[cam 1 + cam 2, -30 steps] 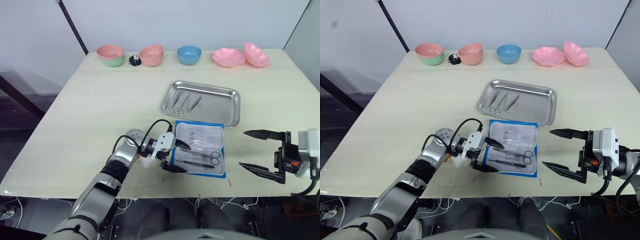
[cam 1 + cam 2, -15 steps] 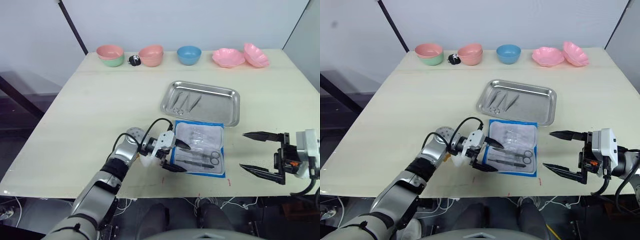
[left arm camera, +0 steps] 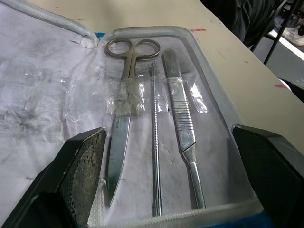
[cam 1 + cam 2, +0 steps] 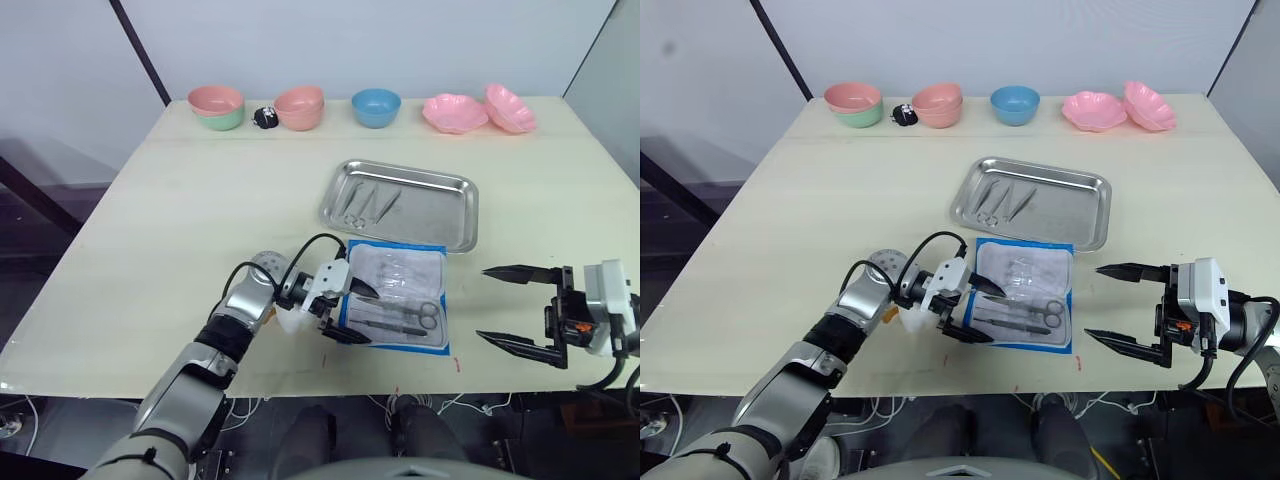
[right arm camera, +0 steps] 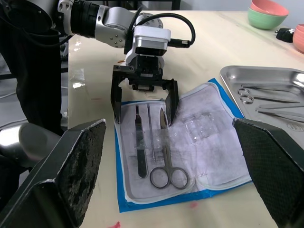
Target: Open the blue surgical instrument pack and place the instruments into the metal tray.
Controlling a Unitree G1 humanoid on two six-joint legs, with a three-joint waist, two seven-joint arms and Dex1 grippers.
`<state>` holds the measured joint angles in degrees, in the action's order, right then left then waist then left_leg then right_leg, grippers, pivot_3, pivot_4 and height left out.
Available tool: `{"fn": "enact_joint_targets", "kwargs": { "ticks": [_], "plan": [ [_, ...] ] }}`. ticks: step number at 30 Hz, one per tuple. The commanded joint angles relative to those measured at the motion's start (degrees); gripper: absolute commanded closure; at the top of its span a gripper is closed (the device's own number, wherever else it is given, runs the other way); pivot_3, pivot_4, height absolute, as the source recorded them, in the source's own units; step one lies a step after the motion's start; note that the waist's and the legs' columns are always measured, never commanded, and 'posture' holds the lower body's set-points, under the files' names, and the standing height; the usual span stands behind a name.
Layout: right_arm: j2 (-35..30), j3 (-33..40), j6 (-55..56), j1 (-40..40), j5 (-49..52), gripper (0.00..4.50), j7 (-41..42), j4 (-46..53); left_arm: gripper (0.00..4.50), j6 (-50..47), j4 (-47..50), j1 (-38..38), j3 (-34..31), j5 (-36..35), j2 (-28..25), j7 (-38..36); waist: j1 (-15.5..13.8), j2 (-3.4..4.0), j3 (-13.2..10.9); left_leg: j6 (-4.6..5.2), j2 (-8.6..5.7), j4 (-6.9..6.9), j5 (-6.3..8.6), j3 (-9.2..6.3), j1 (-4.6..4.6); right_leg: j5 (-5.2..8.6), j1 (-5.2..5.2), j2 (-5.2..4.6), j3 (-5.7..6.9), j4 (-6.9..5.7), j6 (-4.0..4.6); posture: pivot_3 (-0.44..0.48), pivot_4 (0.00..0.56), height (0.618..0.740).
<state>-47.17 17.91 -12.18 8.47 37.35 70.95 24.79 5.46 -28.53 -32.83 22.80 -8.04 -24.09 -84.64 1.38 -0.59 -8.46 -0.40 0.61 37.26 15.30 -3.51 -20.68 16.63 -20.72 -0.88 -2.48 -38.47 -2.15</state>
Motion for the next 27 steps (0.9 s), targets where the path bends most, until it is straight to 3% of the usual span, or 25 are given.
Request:
{"fn": "enact_joint_targets", "kwargs": {
  "ticks": [1,15,27],
  "plan": [
    [-0.34,0.33,0.93,-0.87,0.4,0.0,0.5,0.57,0.02,-2.95,-5.14,3.51,1.16,4.16,-2.64,1.61,0.16,0.0,0.0,0.0,0.0,0.0,0.0,0.0,0.0,0.0,0.0,0.0,0.0,0.0,0.0,0.0,0.15,0.74],
    [-0.52,-0.01,0.27,-1.9,0.1,0.0,0.96,0.08,0.02,-2.58,-6.26,4.24,0.47,4.8,-2.8,2.57,0.74,0.0,0.0,0.0,0.05,-0.02,0.0,-0.02,0.0,0.03,0.01,-0.07,0.01,0.02,0.04,0.0,0.15,0.74],
    [1.53,-13.5,-3.8,-8.1,-14.73,0.0,-12.33,-0.63,0.02,-2.76,-6.64,3.75,1.29,5.19,-2.28,2.39,0.79,0.05,0.0,-0.01,0.11,-0.04,0.0,-0.17,0.02,0.12,0.0,-0.19,-0.01,0.19,0.21,0.0,0.15,0.74]
  ]
}}
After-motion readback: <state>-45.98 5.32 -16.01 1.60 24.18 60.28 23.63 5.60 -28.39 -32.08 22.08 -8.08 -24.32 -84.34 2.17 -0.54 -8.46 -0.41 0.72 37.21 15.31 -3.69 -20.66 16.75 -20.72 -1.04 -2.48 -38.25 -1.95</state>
